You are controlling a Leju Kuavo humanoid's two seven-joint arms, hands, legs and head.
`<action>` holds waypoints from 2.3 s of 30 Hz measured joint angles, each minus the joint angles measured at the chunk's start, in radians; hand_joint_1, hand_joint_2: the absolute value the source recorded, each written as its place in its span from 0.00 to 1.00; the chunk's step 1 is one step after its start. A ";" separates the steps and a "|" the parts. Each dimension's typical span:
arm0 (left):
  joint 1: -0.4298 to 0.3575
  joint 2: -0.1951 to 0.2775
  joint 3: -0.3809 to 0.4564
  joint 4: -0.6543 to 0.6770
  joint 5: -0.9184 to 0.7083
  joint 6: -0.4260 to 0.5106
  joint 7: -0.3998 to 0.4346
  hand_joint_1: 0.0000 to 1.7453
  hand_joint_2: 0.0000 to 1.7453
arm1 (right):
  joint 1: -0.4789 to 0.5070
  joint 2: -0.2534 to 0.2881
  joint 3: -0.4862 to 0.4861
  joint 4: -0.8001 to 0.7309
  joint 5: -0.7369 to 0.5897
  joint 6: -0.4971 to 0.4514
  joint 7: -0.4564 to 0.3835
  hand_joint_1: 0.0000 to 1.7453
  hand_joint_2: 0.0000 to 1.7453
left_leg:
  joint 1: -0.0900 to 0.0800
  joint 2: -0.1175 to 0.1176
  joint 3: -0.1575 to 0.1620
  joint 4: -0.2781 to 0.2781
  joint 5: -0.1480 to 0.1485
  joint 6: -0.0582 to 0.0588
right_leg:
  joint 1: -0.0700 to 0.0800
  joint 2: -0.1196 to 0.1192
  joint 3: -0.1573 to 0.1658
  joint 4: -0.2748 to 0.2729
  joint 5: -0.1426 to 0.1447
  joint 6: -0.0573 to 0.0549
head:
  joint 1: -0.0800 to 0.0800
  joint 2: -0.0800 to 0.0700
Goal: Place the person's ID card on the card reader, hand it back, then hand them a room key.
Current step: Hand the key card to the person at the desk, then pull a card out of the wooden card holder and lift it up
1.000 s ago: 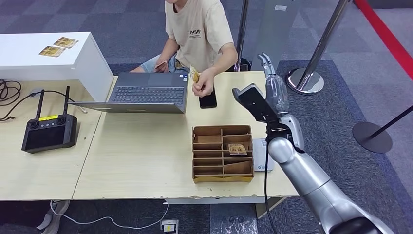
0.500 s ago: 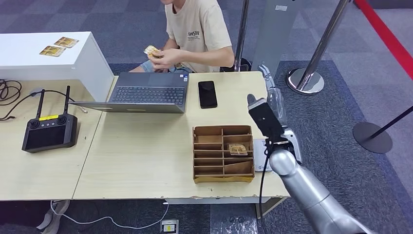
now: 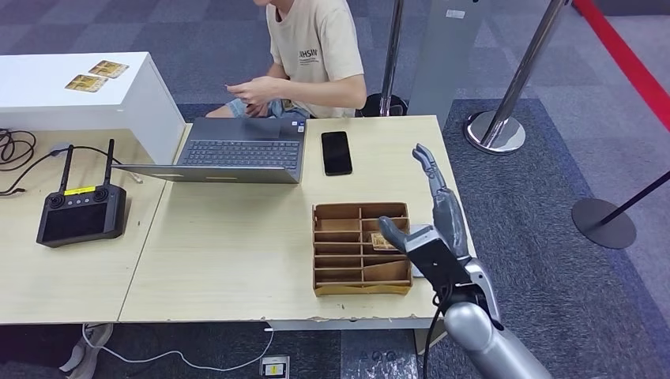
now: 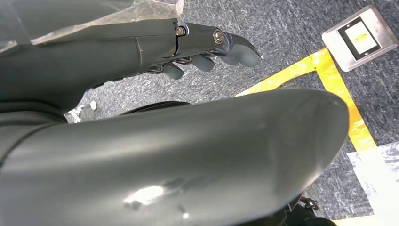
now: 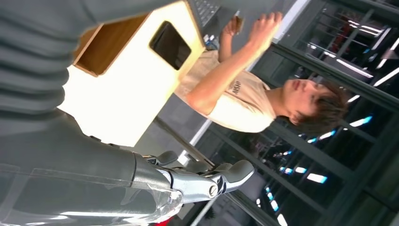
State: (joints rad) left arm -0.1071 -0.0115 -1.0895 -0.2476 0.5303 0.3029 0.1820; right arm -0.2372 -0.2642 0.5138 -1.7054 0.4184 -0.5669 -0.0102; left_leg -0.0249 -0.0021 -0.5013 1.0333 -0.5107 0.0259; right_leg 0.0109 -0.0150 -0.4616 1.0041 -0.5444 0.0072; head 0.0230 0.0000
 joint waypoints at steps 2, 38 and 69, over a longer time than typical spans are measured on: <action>0.000 0.000 0.004 0.000 0.001 0.000 0.000 0.00 0.00 | 0.008 -0.004 -0.001 -0.026 0.002 0.002 0.001 0.00 1.00 | 0.000 0.000 0.000 0.000 0.000 0.000 | 0.000 0.000 0.000 0.000 0.000 0.000 | 0.000 0.000; -0.002 0.016 0.028 0.000 0.002 0.012 0.037 0.00 0.00 | 0.242 -0.012 -0.003 -0.225 0.259 -0.064 0.135 0.00 1.00 | 0.000 0.000 0.000 0.000 0.000 0.000 | 0.000 0.000 0.001 0.000 0.000 0.000 | 0.000 0.000; -0.003 0.019 0.027 0.000 0.002 -0.001 0.048 0.00 0.00 | 0.180 -0.044 0.062 0.006 0.666 0.005 0.394 1.00 1.00 | 0.000 0.000 0.000 0.000 0.000 0.000 | 0.000 0.000 0.001 0.000 0.000 0.000 | 0.000 0.000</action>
State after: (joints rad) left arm -0.1106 0.0070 -1.0620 -0.2472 0.5318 0.3022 0.2304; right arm -0.0573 -0.3079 0.5753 -1.6993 1.0845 -0.5619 0.3837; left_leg -0.0251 -0.0024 -0.5011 1.0331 -0.5104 0.0256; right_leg 0.0107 -0.0151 -0.4608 1.0041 -0.5444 0.0071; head 0.0231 0.0000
